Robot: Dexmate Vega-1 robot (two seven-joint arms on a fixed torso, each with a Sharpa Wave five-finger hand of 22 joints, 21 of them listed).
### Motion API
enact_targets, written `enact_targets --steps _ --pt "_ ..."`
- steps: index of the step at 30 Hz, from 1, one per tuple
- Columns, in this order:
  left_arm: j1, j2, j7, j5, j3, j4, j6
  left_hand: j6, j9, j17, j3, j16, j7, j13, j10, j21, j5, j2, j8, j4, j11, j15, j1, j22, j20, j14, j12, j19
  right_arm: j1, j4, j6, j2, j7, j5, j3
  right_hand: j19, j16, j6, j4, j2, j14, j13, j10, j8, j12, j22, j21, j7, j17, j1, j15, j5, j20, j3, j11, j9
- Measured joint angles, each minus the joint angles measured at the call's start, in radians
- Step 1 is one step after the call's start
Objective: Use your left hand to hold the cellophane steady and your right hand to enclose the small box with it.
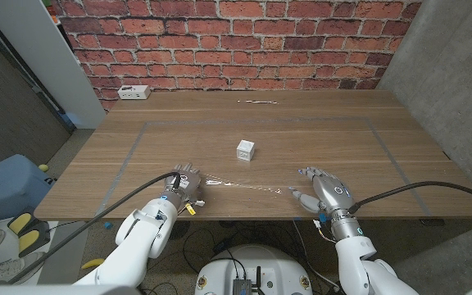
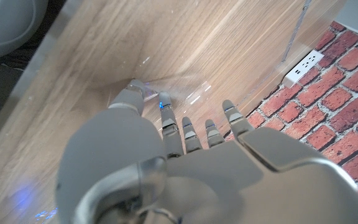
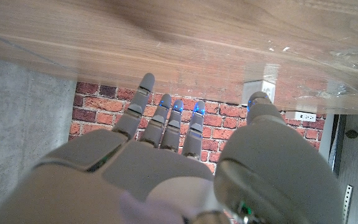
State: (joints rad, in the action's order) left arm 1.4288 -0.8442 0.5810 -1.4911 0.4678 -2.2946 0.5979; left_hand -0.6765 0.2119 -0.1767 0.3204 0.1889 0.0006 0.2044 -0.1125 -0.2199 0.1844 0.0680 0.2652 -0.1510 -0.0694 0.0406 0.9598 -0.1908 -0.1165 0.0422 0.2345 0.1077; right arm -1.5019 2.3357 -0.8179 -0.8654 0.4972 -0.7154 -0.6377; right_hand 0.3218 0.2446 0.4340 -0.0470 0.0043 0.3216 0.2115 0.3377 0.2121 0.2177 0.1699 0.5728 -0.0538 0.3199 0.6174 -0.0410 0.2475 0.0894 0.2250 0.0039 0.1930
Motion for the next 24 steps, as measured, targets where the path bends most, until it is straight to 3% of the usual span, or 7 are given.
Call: enact_targets --steps 3,5,8,15,18,21,24 --pt "-0.009 0.006 0.0 0.011 0.004 0.013 -0.006 -0.033 -0.005 0.005 0.008 0.0 0.041 -0.005 -0.024 -0.003 0.0 0.017 0.009 -0.008 -0.01 -0.012 0.017 0.0 0.001 -0.012 0.01 0.007 0.005 0.003 -0.005 -0.002 -0.007 -0.006 -0.003 0.0 0.0 0.0 0.0 0.0 0.0 0.0 0.0 0.0 0.0 0.0 -0.001 0.0 0.0 0.0 0.0 0.0 0.0 0.0 0.0 0.0" --pt "-0.015 0.009 -0.003 0.015 0.009 0.022 -0.007 -0.027 -0.005 0.005 0.01 0.005 0.086 -0.005 -0.035 -0.003 0.0 0.025 0.018 -0.01 -0.011 -0.016 0.025 0.0 -0.001 -0.024 0.013 0.016 0.007 0.004 -0.008 -0.003 -0.01 -0.009 -0.005 0.0 0.0 0.0 0.0 0.0 0.0 0.0 0.0 0.0 0.0 0.0 -0.008 0.0 0.0 0.0 0.0 0.0 0.0 0.0 0.0 0.0" --pt "-0.023 0.013 -0.018 0.02 0.017 0.039 -0.009 -0.05 -0.005 0.005 0.019 0.005 0.109 -0.005 -0.05 -0.01 0.0 0.039 0.033 -0.011 -0.011 -0.025 0.039 0.0 0.006 -0.04 0.017 0.034 0.01 0.007 -0.014 -0.005 -0.018 -0.014 -0.007 0.0 0.0 0.0 0.0 0.0 0.0 0.0 0.0 0.0 0.0 0.0 -0.008 0.0 0.0 0.0 0.0 0.004 0.0 0.0 0.0 0.0" --pt "-0.031 0.016 -0.073 0.041 0.031 0.071 -0.009 -0.131 -0.006 0.005 0.025 0.005 0.19 -0.009 -0.089 -0.021 0.0 0.063 0.089 -0.017 0.028 -0.057 0.075 0.005 0.022 -0.104 0.032 0.082 0.014 0.009 -0.022 -0.005 -0.028 -0.02 -0.008 0.005 0.0 0.005 0.0 0.0 0.0 0.0 0.003 0.0 0.0 0.0 -0.008 0.005 0.0 0.0 0.0 0.004 -0.005 0.0 0.003 0.0" --pt "-0.032 0.016 -0.127 0.074 0.033 0.084 -0.009 -0.147 -0.005 0.005 0.037 0.005 0.206 -0.009 -0.103 -0.021 0.0 0.072 0.105 -0.014 0.042 -0.056 0.094 0.002 0.02 -0.115 0.032 0.087 0.016 0.009 -0.025 -0.006 -0.031 -0.021 -0.008 0.005 0.0 0.006 0.0 0.0 0.0 0.0 0.004 0.0 0.0 0.0 -0.008 0.006 0.0 0.0 0.0 0.004 -0.005 0.0 0.004 0.0" --pt "-0.032 0.016 -0.178 0.125 0.033 0.093 -0.009 -0.14 -0.004 0.004 0.048 0.005 0.199 -0.007 -0.108 -0.021 0.0 0.096 0.11 -0.001 0.049 -0.043 0.096 0.002 0.017 -0.112 0.028 0.091 0.017 0.009 -0.027 -0.005 -0.035 -0.021 -0.007 0.005 0.0 0.006 0.0 0.0 0.0 0.0 0.003 0.0 0.0 0.0 -0.008 0.006 0.0 0.0 0.0 0.004 -0.005 0.0 0.004 0.0" --pt "-0.032 0.014 -0.227 0.21 0.025 0.094 -0.012 -0.136 0.112 -0.005 0.058 0.005 0.194 -0.002 -0.113 -0.021 -0.004 0.125 0.115 0.032 0.054 -0.02 0.08 -0.001 0.013 -0.104 0.016 0.087 0.017 0.009 -0.027 -0.004 -0.035 -0.021 -0.003 0.005 0.0 0.006 0.0 0.0 0.0 0.0 0.004 0.0 0.0 0.0 -0.008 0.006 0.0 0.0 0.0 0.004 -0.005 0.0 0.004 0.0"
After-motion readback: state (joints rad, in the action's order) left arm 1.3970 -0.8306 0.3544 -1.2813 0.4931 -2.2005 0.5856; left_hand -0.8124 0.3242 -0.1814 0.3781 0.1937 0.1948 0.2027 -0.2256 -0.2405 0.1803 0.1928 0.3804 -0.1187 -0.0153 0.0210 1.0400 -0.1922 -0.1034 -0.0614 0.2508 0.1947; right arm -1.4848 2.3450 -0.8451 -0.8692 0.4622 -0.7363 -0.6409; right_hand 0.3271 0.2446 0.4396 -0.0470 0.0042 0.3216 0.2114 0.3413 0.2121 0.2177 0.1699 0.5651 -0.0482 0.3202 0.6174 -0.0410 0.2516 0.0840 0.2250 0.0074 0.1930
